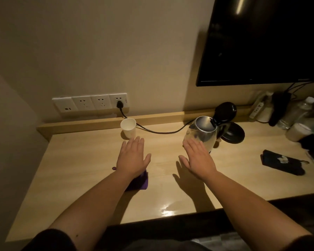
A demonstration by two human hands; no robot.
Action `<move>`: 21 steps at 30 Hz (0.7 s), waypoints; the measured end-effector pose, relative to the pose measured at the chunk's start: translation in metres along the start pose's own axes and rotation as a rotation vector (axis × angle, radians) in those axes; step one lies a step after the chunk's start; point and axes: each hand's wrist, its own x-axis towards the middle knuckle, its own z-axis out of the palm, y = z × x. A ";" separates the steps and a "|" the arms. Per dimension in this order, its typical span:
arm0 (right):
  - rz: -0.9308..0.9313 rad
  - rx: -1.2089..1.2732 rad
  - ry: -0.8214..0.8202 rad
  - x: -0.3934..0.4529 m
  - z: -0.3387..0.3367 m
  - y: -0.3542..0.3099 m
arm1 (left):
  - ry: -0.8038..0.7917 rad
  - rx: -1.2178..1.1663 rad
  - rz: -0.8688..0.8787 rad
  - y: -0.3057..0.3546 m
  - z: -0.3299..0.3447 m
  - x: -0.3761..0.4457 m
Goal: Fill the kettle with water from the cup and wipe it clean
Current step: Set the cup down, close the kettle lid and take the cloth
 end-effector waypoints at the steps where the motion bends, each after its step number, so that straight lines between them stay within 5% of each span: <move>1: 0.002 0.007 0.012 -0.003 -0.004 0.012 | 0.010 -0.006 0.004 0.012 -0.001 0.003; 10: 0.037 0.071 0.056 -0.022 -0.027 0.126 | 0.019 -0.017 0.007 0.116 -0.004 0.032; 16: 0.345 0.427 0.200 -0.009 -0.050 0.180 | -0.018 -0.032 0.026 0.159 -0.005 0.058; 21: 0.429 0.670 0.229 0.029 -0.074 0.188 | -0.024 -0.036 0.053 0.174 -0.004 0.081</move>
